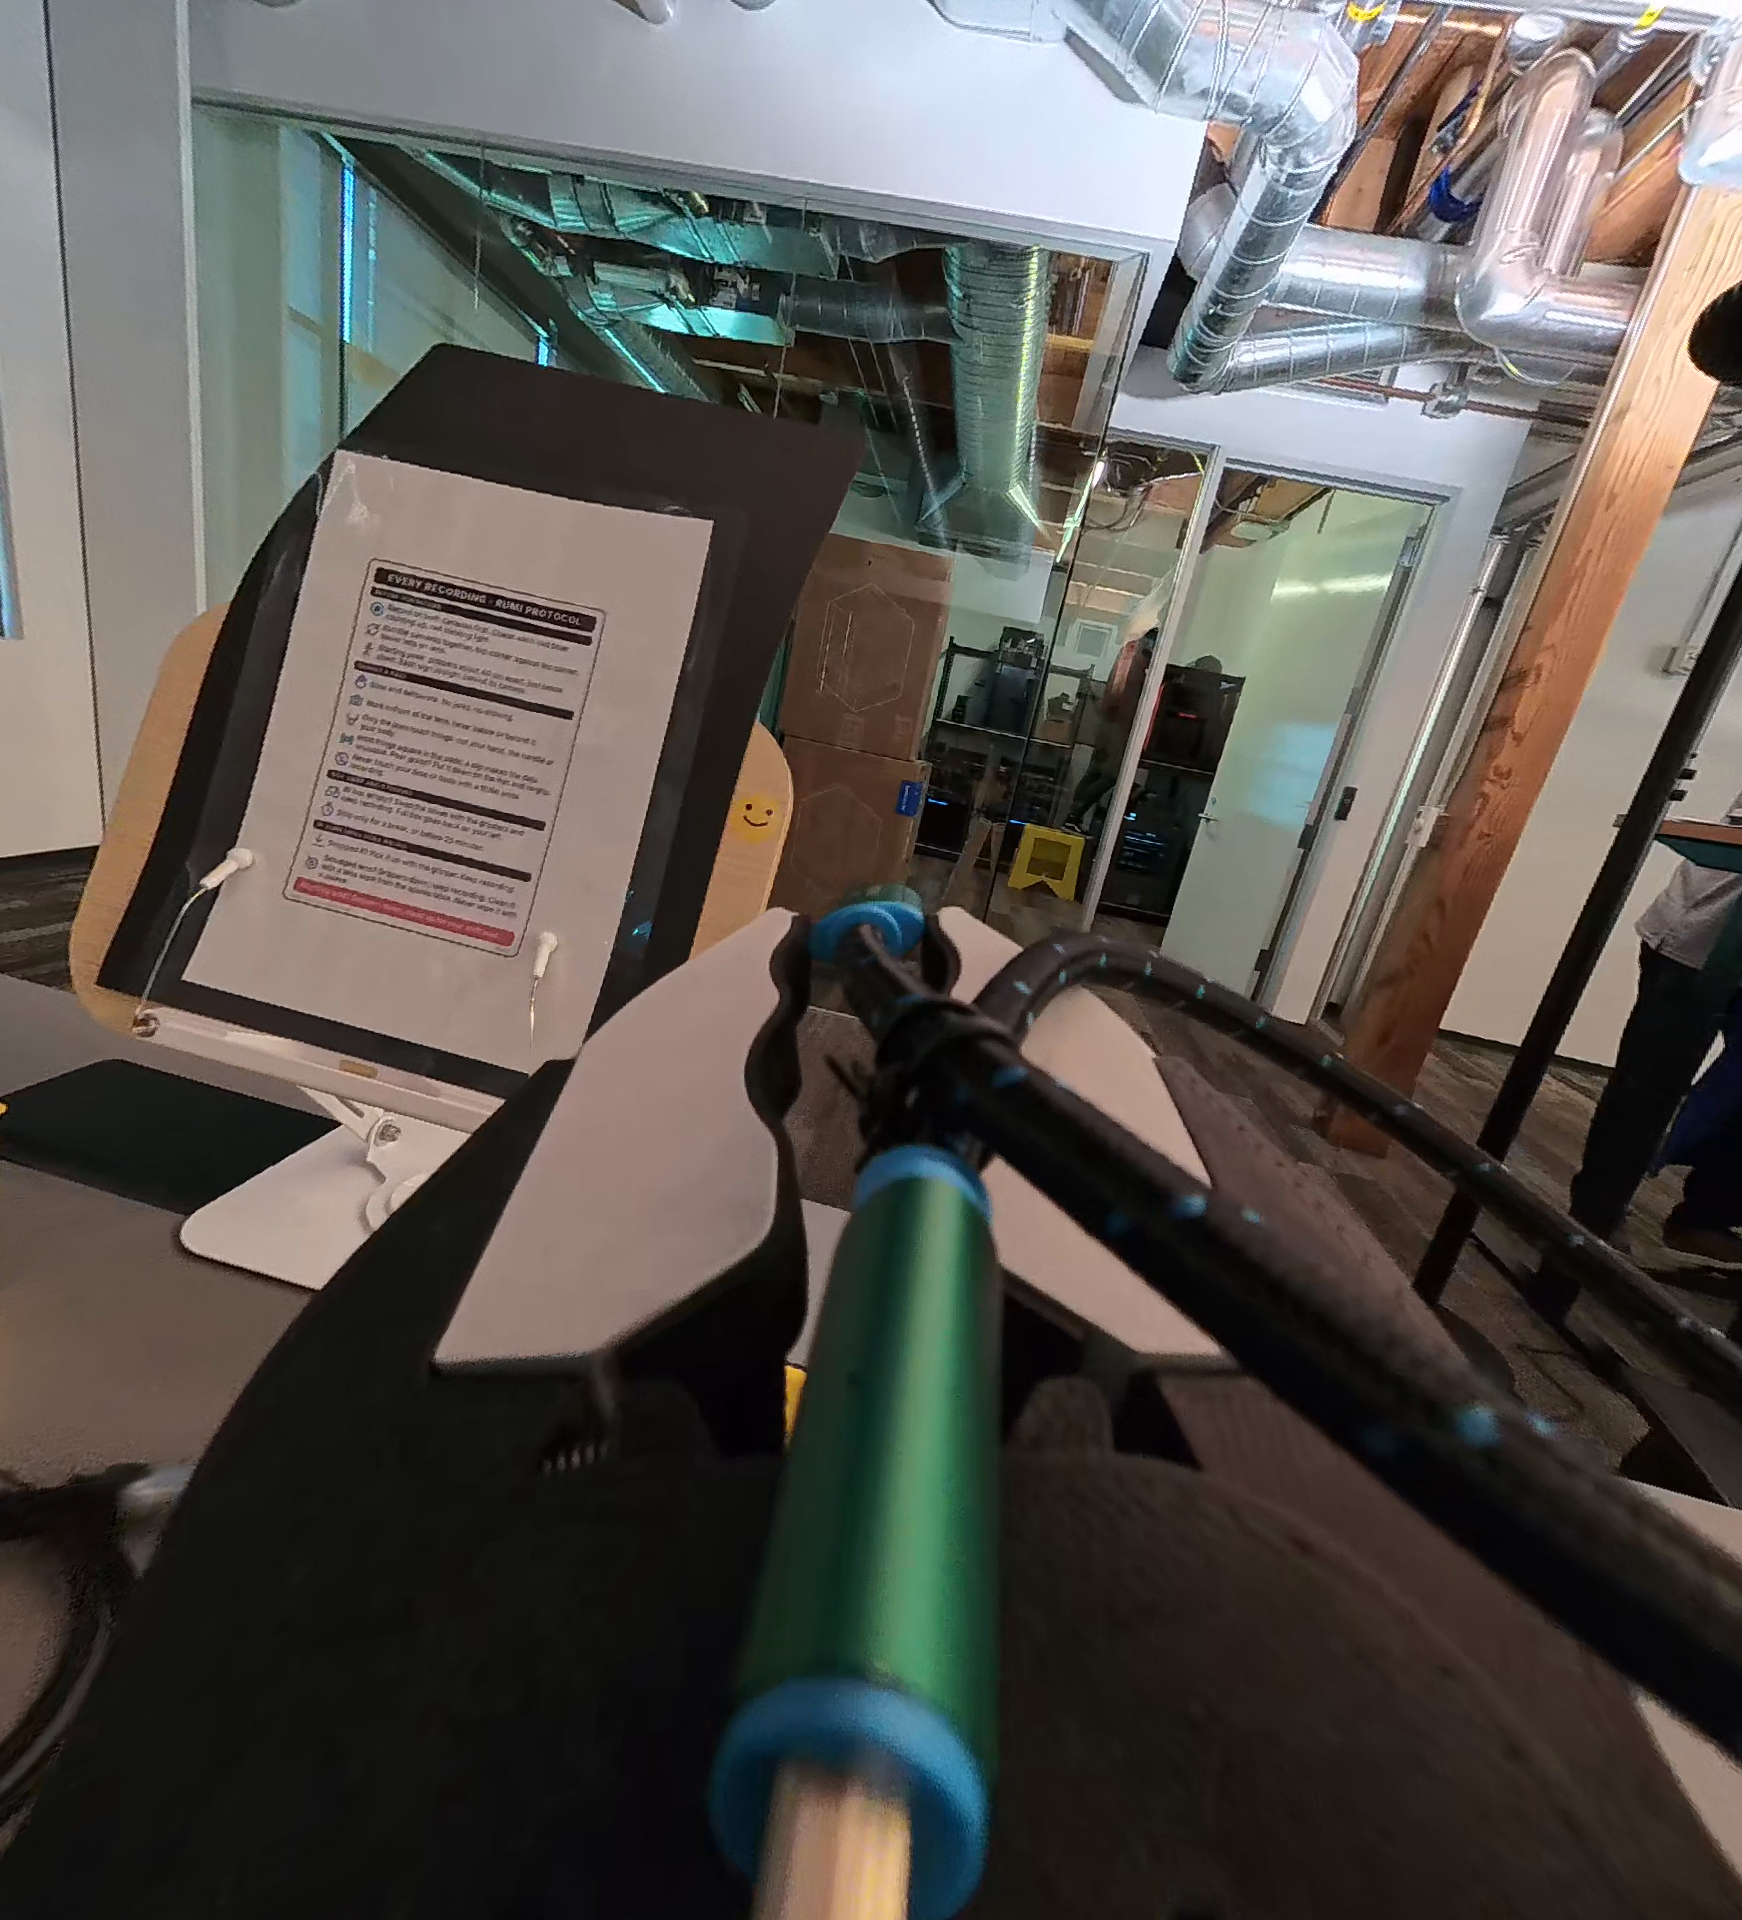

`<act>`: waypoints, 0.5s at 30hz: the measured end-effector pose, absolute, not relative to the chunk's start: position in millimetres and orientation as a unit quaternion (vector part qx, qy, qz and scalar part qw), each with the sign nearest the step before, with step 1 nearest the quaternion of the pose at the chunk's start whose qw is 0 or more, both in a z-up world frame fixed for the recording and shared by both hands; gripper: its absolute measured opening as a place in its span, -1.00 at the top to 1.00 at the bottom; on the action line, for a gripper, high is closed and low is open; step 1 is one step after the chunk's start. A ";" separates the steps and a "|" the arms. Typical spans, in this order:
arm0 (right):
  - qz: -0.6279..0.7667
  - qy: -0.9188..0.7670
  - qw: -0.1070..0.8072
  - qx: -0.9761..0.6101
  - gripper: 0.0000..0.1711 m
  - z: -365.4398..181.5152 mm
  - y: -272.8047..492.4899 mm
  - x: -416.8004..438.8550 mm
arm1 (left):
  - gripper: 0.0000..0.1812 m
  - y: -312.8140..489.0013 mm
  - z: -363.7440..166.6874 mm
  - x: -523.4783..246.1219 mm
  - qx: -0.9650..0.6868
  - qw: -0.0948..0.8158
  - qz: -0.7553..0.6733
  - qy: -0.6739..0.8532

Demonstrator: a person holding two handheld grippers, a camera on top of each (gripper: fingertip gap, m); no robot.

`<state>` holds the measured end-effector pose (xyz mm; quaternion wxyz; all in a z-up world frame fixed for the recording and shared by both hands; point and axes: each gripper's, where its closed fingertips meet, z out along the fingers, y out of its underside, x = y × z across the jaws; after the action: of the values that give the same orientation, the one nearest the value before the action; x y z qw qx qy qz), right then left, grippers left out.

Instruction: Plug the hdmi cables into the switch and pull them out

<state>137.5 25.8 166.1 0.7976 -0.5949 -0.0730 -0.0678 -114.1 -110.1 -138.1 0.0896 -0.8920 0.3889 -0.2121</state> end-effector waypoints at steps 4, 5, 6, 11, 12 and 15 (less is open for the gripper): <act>-0.067 -0.078 0.798 -0.594 0.76 165.6 25.5 134.5 | 0.43 -147.9 -129.7 -91.7 -0.853 0.041 -0.310 0.419; -0.066 -0.080 0.798 -0.594 0.76 165.7 25.4 133.8 | 0.41 -154.1 -129.6 -89.5 -0.847 0.029 -0.323 0.422; -0.065 -0.081 0.797 -0.594 0.76 165.7 25.3 133.0 | 0.41 -157.6 -129.8 -88.8 -0.842 0.023 -0.329 0.427; -0.067 -0.085 0.798 -0.593 0.76 166.3 24.5 131.6 | 0.44 -143.7 -121.5 -96.0 -0.822 0.115 -0.270 0.489; -0.068 -0.086 0.798 -0.592 0.76 166.5 24.4 131.3 | 0.44 -137.9 -117.2 -98.2 -0.813 0.149 -0.240 0.509; -0.076 -0.088 0.805 -0.582 0.77 169.3 22.4 130.0 | 0.39 -122.9 -100.5 -99.8 -0.780 0.251 -0.157 0.551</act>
<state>130.0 22.4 169.3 0.8047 -0.5822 -0.0876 -0.0756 -99.8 -122.9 -100.5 0.2514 -0.7801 0.5511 -0.1566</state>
